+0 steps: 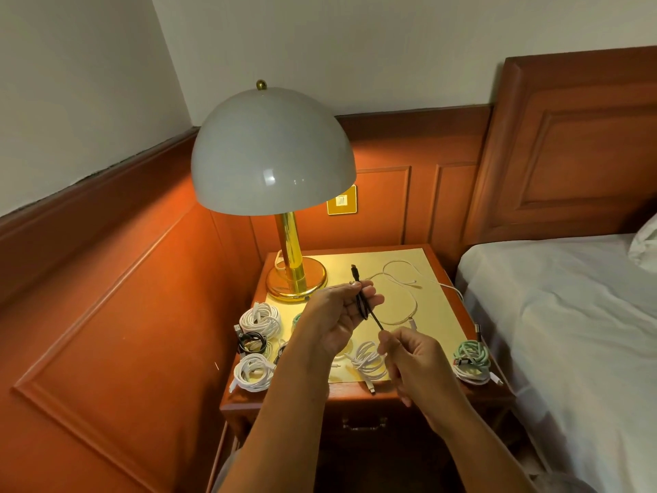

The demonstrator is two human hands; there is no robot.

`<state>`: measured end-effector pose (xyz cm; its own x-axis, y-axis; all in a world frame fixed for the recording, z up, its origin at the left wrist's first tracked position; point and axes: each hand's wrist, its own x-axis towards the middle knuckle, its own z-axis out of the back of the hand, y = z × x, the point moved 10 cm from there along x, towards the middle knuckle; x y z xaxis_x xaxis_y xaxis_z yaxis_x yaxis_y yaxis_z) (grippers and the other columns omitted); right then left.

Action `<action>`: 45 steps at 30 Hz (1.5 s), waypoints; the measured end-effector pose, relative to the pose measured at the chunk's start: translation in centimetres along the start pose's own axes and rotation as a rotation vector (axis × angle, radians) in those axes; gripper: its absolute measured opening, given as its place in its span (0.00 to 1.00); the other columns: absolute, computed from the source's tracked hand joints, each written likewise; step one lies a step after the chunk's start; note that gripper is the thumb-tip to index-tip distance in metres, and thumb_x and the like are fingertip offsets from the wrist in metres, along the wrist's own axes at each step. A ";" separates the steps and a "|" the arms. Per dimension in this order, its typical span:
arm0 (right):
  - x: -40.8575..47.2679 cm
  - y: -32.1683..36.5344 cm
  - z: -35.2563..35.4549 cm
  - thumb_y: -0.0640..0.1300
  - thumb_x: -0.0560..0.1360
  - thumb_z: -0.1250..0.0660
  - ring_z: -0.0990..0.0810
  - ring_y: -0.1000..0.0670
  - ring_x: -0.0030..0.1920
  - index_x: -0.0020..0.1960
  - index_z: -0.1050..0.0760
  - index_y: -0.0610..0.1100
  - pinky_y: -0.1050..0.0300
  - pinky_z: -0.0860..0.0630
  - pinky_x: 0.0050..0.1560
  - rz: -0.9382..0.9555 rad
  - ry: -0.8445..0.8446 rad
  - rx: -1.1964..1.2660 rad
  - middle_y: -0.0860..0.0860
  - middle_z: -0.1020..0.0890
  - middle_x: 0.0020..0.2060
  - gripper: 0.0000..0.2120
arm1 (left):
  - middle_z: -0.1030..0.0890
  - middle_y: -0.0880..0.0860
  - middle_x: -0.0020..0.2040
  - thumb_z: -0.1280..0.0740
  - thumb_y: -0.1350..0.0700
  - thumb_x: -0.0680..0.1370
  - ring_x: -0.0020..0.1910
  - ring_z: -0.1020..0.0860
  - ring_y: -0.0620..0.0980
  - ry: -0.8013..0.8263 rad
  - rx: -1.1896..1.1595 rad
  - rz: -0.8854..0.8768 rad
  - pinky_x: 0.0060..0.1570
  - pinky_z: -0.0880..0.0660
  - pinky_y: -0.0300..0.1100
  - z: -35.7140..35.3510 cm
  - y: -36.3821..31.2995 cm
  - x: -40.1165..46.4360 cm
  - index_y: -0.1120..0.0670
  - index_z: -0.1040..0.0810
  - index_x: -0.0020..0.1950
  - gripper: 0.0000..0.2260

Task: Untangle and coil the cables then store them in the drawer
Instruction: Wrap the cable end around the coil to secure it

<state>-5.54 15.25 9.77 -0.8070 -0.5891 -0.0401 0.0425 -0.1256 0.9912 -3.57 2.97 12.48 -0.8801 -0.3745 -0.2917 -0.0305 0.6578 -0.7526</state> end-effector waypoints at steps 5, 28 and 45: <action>0.9 -2.6 -0.8 0.46 0.81 0.40 0.34 0.52 0.25 0.46 0.22 0.38 0.59 0.34 0.26 -0.057 0.181 0.024 0.47 0.29 0.28 0.14 | 0.19 0.58 0.36 0.42 0.66 0.81 0.34 0.17 0.53 0.020 0.076 -0.061 0.43 0.19 0.42 0.0 -1.1 -0.4 0.67 0.22 0.50 0.10; 5.9 12.9 -2.4 0.41 0.79 0.37 0.22 0.47 0.48 0.54 0.20 0.41 0.55 0.27 0.47 0.428 0.205 -1.277 0.46 0.18 0.49 0.09 | 0.20 0.57 0.35 0.38 0.66 0.80 0.32 0.21 0.50 -0.010 0.721 -0.162 0.36 0.25 0.37 0.4 -1.6 0.5 0.64 0.21 0.45 0.08; 1.3 5.3 -1.6 0.34 0.71 0.27 0.24 0.56 0.52 0.55 0.24 0.39 0.82 0.32 0.50 0.675 -0.417 -0.439 0.44 0.20 0.52 0.13 | 0.18 0.59 0.40 0.42 0.64 0.82 0.39 0.18 0.51 -0.128 -0.347 -0.038 0.39 0.20 0.38 1.5 2.4 -1.2 0.66 0.23 0.51 0.09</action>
<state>-5.40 12.59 14.75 -0.6733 -0.3214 0.6658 0.7357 -0.2015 0.6467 -1.82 4.03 10.10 -0.8097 -0.4672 -0.3552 -0.2403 0.8161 -0.5256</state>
